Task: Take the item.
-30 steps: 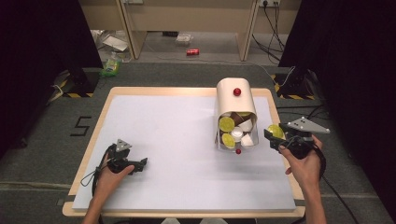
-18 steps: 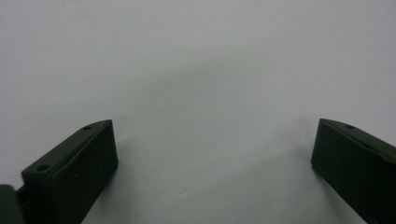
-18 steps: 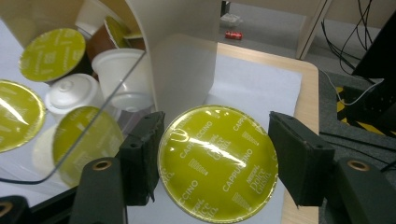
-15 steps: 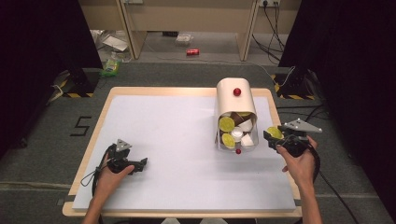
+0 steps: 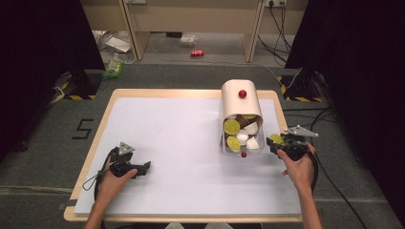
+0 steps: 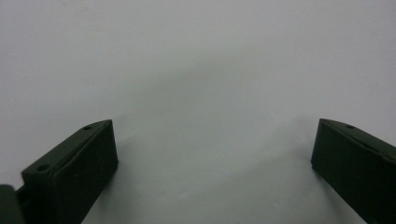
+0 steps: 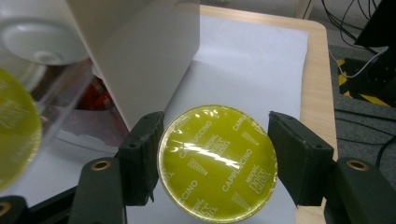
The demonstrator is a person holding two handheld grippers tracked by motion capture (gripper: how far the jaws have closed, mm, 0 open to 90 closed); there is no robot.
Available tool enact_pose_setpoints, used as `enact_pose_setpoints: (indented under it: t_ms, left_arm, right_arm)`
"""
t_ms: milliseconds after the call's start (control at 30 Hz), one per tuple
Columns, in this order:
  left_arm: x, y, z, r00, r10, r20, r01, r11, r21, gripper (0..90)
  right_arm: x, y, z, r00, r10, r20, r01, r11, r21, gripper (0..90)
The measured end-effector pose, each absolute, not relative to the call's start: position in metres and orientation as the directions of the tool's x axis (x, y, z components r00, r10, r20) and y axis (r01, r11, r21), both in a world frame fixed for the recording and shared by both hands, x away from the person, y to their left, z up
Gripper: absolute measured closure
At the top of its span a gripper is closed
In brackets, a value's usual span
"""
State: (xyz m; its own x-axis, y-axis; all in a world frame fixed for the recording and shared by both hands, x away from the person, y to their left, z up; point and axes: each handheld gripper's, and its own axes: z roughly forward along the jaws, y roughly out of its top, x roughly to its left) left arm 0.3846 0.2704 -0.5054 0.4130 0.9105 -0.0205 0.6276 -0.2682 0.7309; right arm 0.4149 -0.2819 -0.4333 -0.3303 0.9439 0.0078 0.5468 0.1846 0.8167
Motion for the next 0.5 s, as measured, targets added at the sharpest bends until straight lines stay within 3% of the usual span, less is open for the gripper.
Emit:
enact_pose_setpoints:
  t_ms: [500]
  left_arm:
    - [0.385, 0.270, -0.505, 0.413, 0.910, -0.021, 0.628, -0.268, 0.731, 0.0]
  right_arm:
    - [0.424, -0.275, -0.450, -0.324, 0.946, 0.011, 0.573, 0.187, 0.798, 38.6]
